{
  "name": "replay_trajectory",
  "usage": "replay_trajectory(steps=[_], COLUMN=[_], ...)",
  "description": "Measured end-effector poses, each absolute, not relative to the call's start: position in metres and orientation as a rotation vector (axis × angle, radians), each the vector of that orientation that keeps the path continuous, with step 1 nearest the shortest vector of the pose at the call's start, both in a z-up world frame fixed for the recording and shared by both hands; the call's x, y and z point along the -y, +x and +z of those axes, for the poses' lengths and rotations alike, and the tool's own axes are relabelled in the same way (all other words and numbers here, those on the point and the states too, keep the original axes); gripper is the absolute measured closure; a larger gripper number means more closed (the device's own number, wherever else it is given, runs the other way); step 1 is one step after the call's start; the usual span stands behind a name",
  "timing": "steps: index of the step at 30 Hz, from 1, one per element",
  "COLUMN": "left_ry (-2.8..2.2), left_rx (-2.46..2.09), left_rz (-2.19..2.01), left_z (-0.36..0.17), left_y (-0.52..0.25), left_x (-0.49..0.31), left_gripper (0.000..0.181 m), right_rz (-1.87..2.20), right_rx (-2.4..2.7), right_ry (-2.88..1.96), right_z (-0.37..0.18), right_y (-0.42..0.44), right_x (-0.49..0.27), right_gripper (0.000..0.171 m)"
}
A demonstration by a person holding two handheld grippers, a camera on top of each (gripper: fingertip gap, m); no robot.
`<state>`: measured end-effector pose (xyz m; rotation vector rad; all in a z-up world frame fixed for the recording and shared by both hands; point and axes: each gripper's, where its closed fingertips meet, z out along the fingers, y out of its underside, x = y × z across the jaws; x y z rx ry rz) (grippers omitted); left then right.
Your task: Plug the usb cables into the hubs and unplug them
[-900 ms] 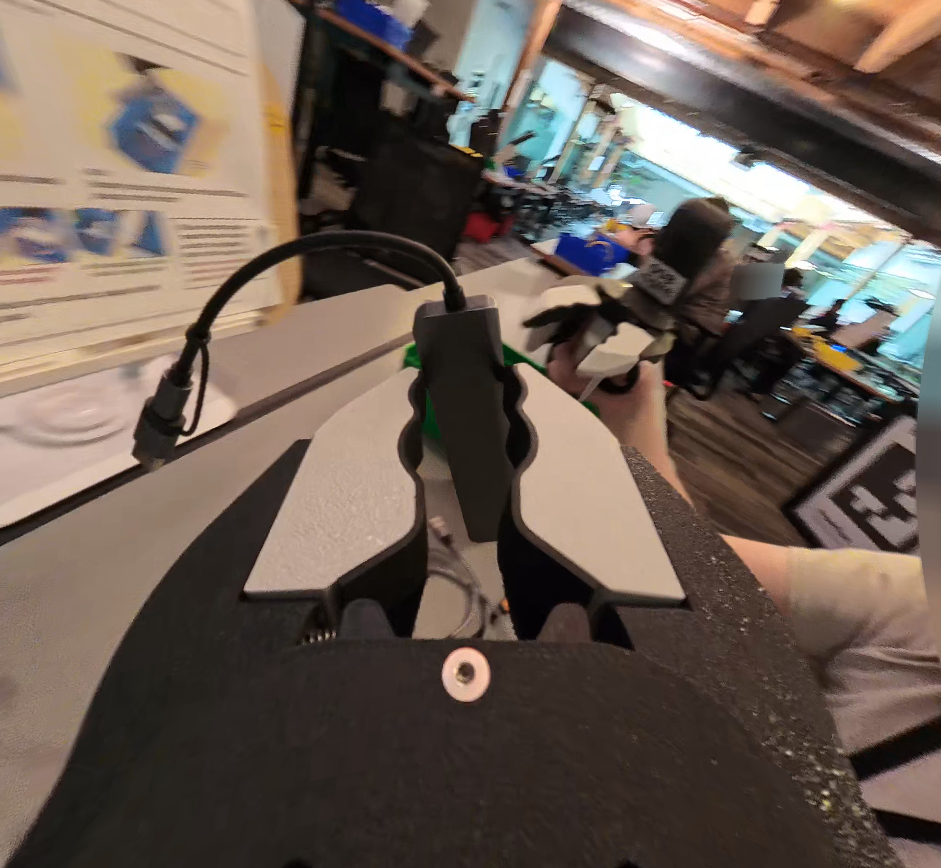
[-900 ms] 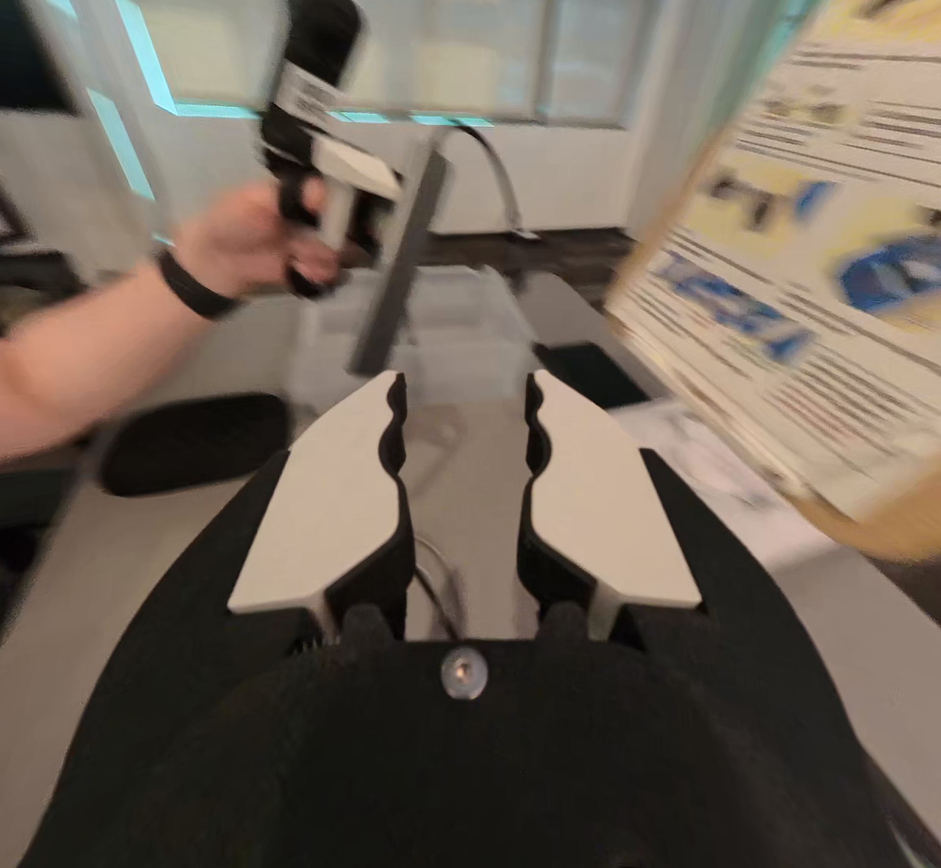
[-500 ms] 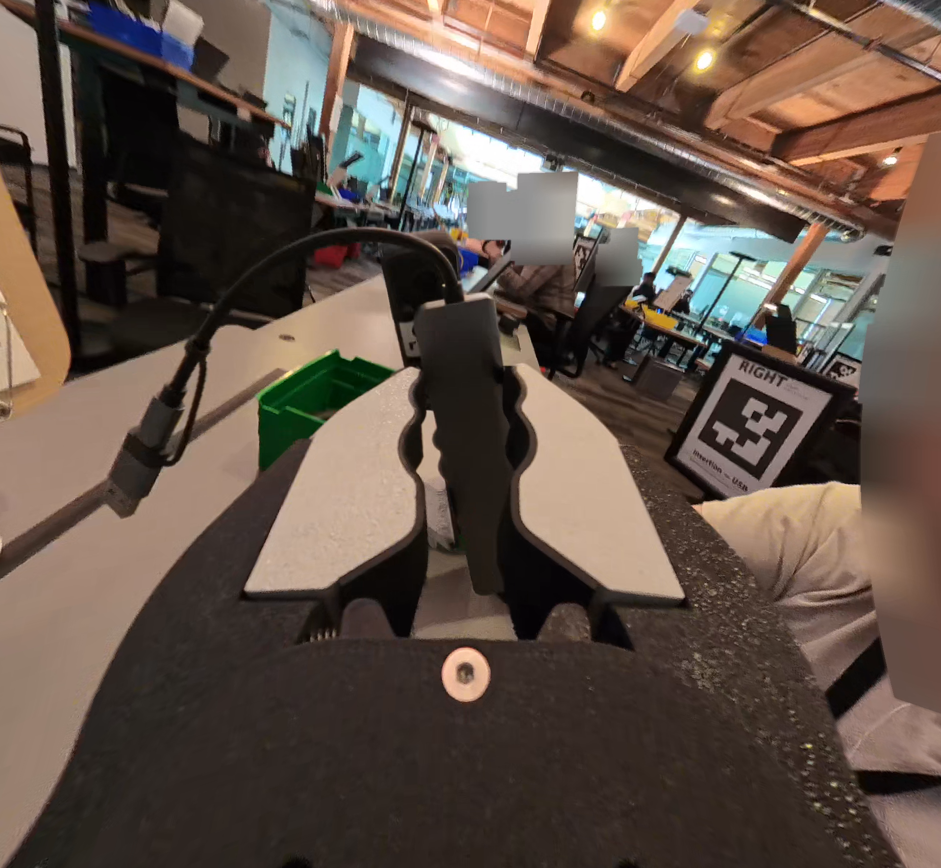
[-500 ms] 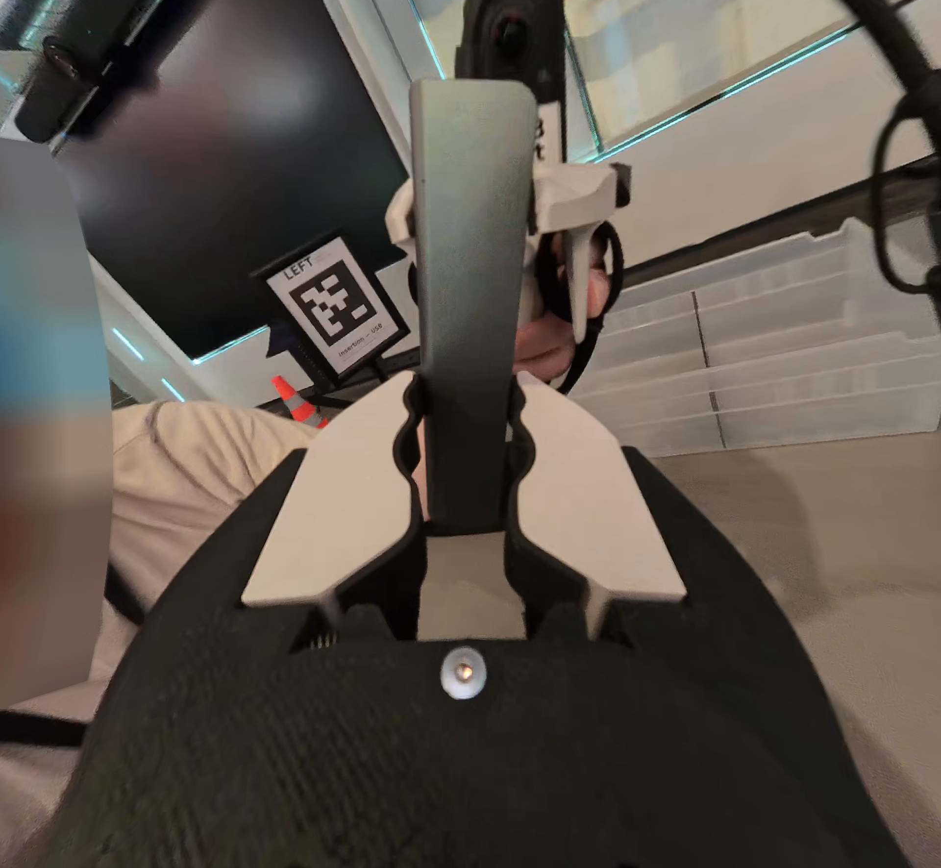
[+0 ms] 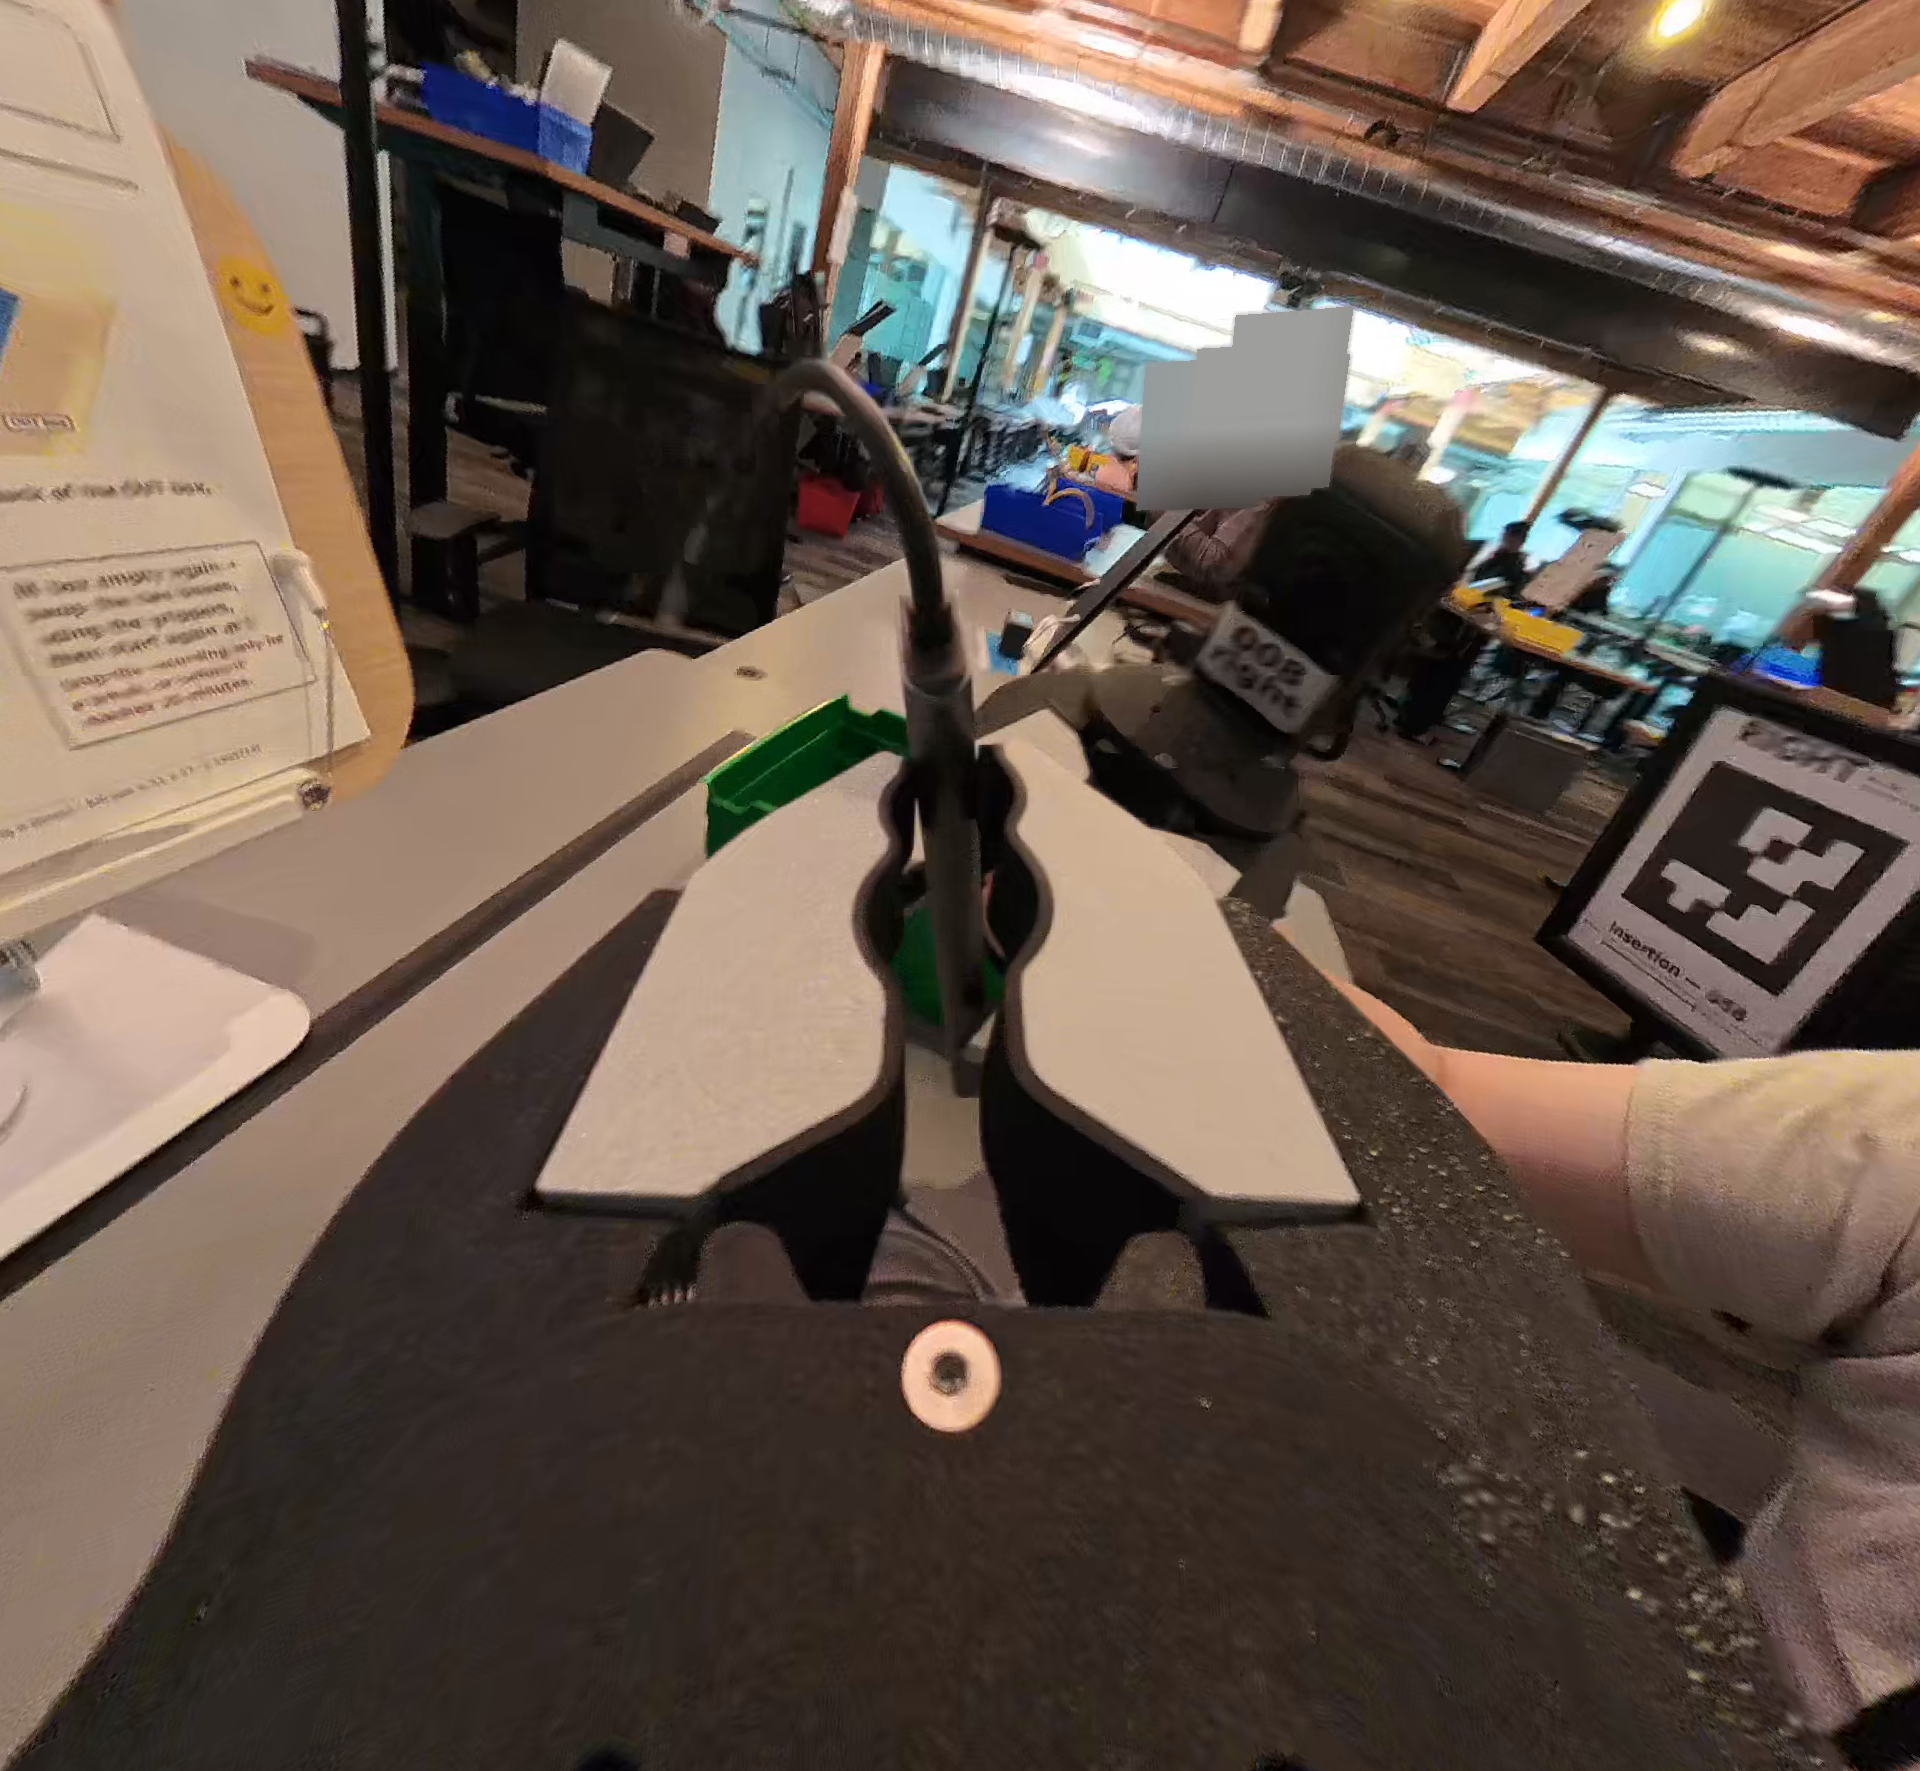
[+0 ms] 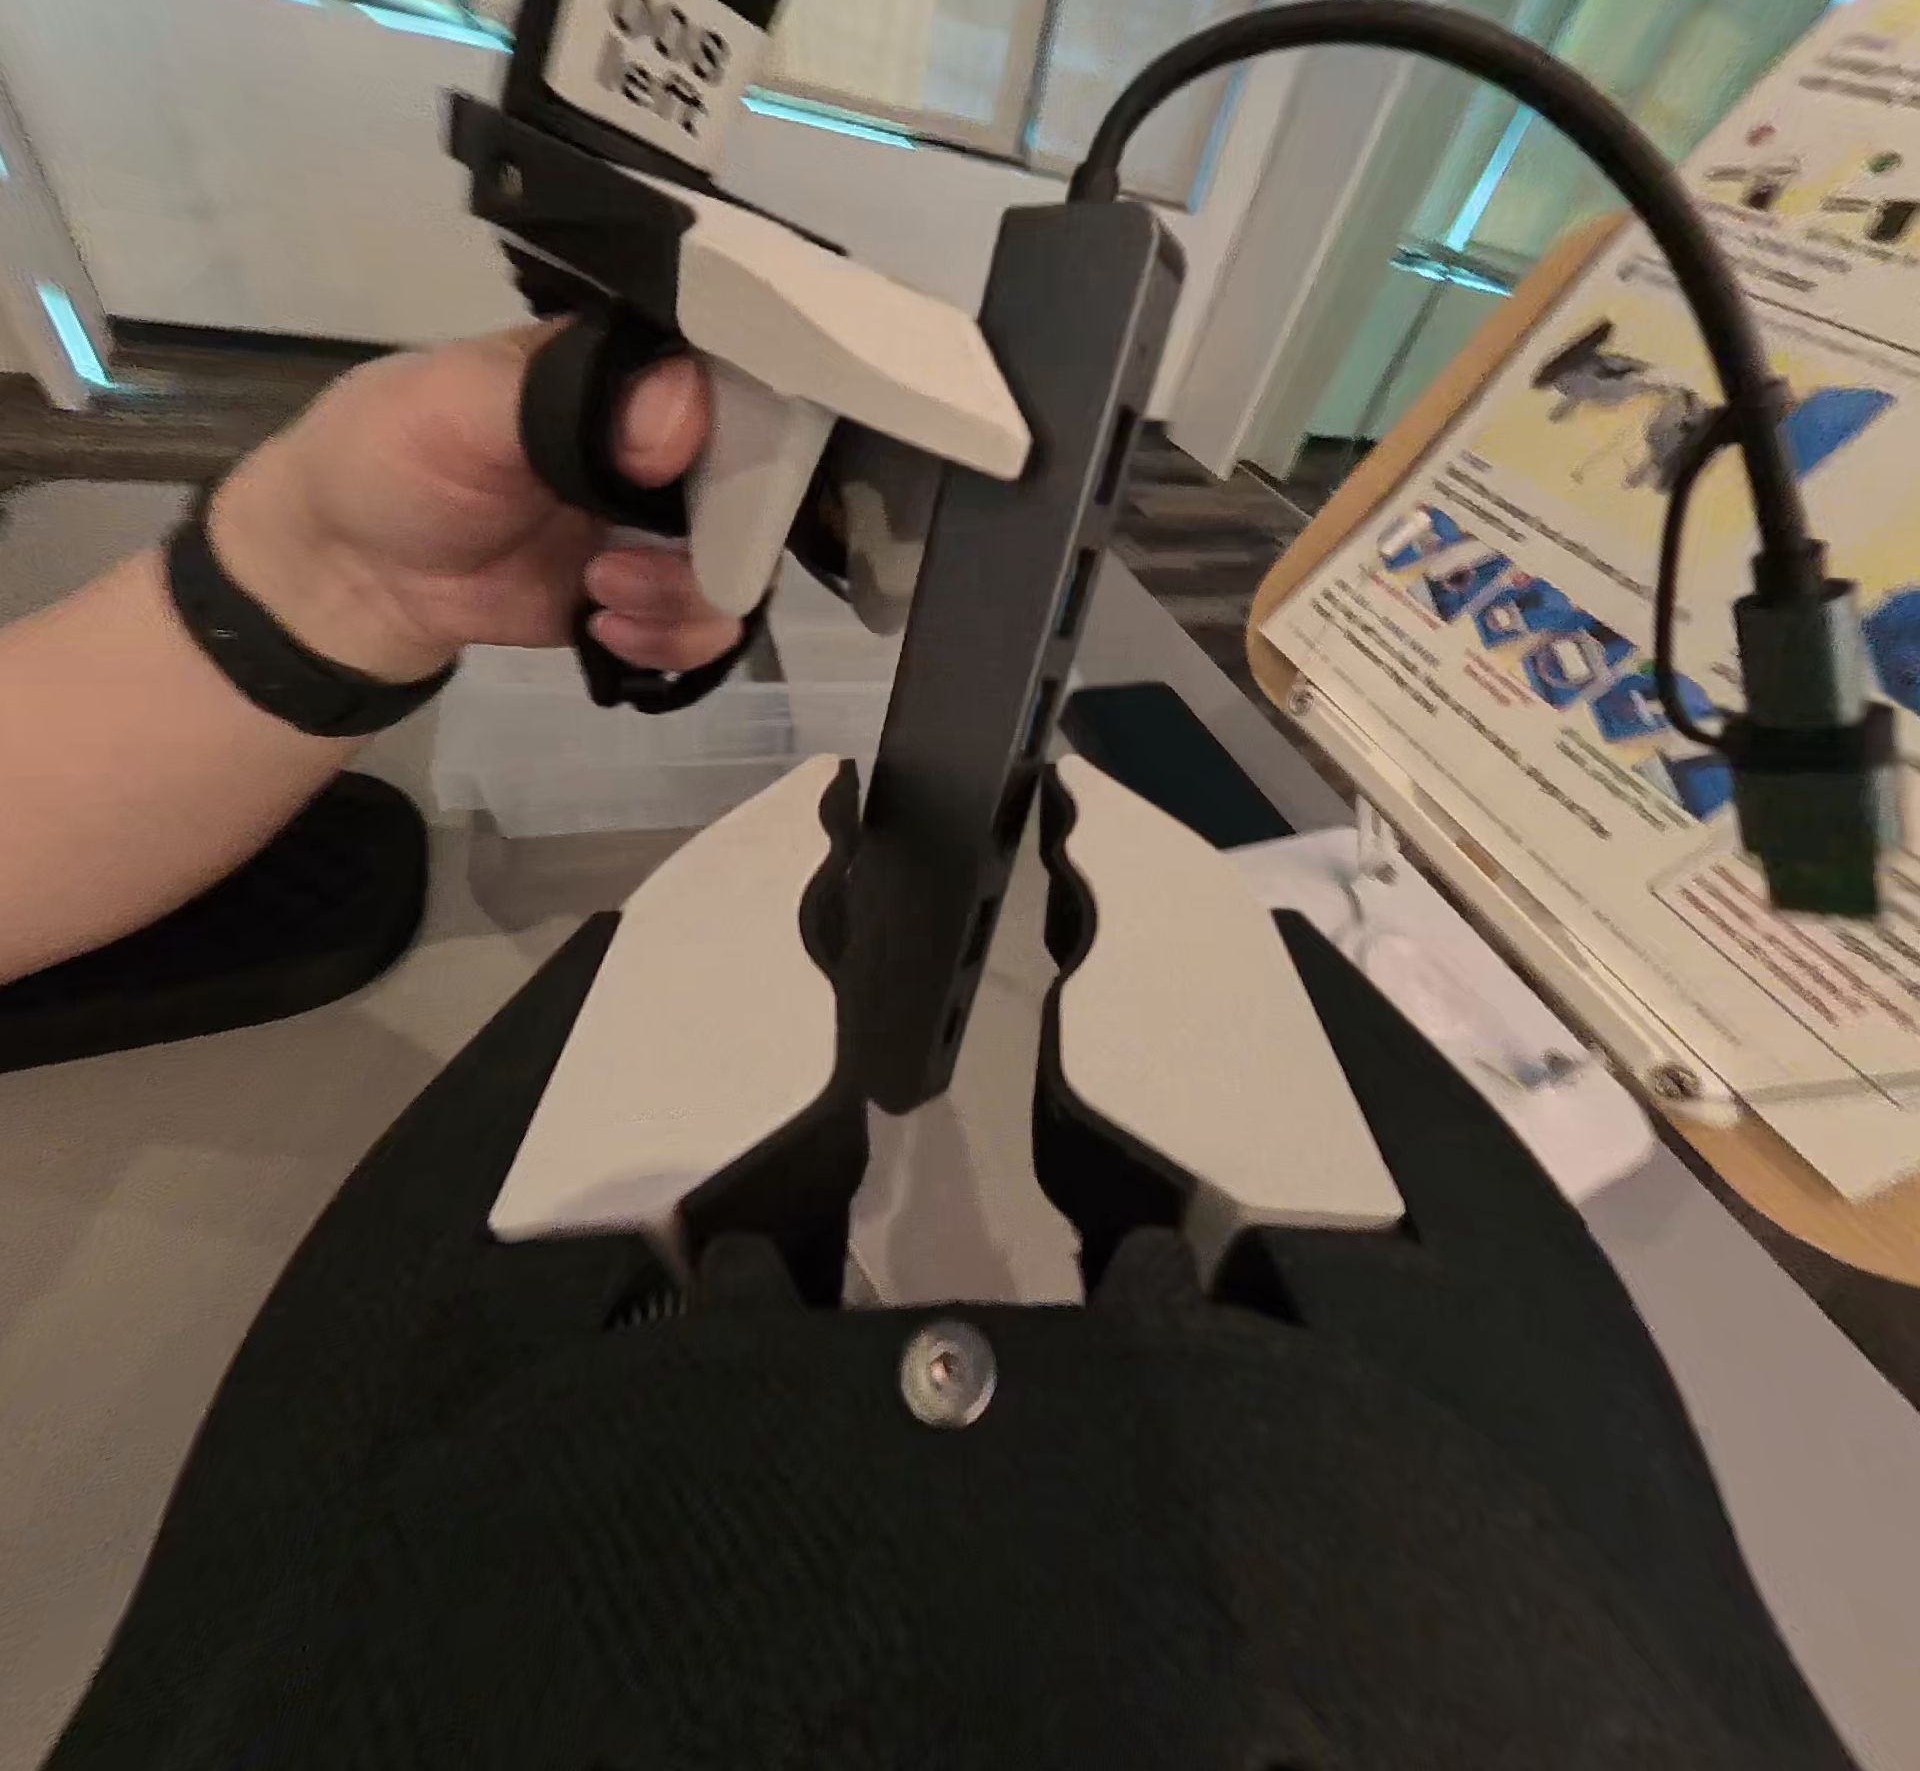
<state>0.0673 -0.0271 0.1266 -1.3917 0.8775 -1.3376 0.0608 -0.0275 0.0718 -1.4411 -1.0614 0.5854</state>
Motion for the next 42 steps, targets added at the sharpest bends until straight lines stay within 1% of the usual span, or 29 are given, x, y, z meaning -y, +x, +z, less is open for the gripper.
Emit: replay_trajectory(steps=[1,3,6,7,9,10,12,14,18,20,24,28,32,33,35,36,39,40,42], left_ry=[-1.354,-1.300,-1.235,-1.217,-1.192,-1.169,-1.180,-1.219,-1.178,-1.172,-1.124,-1.175,-1.185,-1.215,-1.297,-1.339,-1.400,-1.398,-1.392], left_rx=[-0.890,-0.937,-0.964,-0.962,-0.960,-0.959,-0.959,-0.970,-0.915,-0.878,-0.985,-1.032,-1.027,-1.064,-1.226,-1.321,-1.543,-1.591,-1.631], left_rz=[-1.392,-1.492,-1.518,-1.506,-1.461,-1.464,-1.505,-1.510,-1.414,-1.379,-1.347,-1.091,-1.084,-1.086,-1.077,-1.080,-0.980,-0.913,-0.785], left_z=[0.133,0.143,0.151,0.153,0.153,0.154,0.155,0.155,0.170,0.177,0.180,0.165,0.157,0.150,0.127,0.114,0.078,0.068,0.052], left_y=[0.065,0.063,0.063,0.063,0.063,0.062,0.058,0.047,0.010,-0.002,0.002,0.012,0.018,0.021,0.030,0.035,0.055,0.066,0.092], left_x=[0.034,0.049,0.060,0.060,0.057,0.057,0.057,0.055,0.051,0.050,0.070,0.061,0.054,0.054,0.064,0.072,0.088,0.088,0.084], left_gripper=[0.171,0.171,0.171,0.171,0.171,0.171,0.166,0.146,0.144,0.137,0.128,0.130,0.138,0.141,0.162,0.164,0.158,0.155,0.154], right_rz=[0.644,0.803,1.082,1.127,1.129,1.090,0.916,0.612,-0.071,-0.350,-0.571,-0.592,-0.508,-0.484,-0.410,-0.389,-0.395,-0.393,-0.359], right_rx=[1.062,1.037,1.053,1.064,1.113,1.121,1.114,1.093,1.104,1.145,1.315,1.400,1.513,1.508,1.490,1.472,1.417,1.401,1.373], right_ry=[-1.420,-1.378,-1.351,-1.362,-1.347,-1.341,-1.334,-1.315,-1.131,-1.044,-0.967,-1.024,-1.320,-1.419,-1.563,-1.610,-1.674,-1.682,-1.684], right_z=[0.076,0.085,0.087,0.085,0.082,0.083,0.086,0.092,0.118,0.122,0.103,0.085,0.047,0.039,0.026,0.023,0.024,0.026,0.030], right_y=[0.061,0.062,0.058,0.056,0.054,0.054,0.061,0.079,0.124,0.135,0.129,0.131,0.155,0.165,0.178,0.183,0.194,0.195,0.193], right_x=[0.032,0.040,0.056,0.058,0.064,0.063,0.054,0.039,0.028,0.029,0.031,0.026,0.015,0.010,0.005,0.003,-0.002,-0.003,-0.002], right_gripper=[0.132,0.129,0.124,0.127,0.158,0.158,0.159,0.160,0.159,0.159,0.159,0.159,0.159,0.159,0.159,0.159,0.159,0.159,0.159])
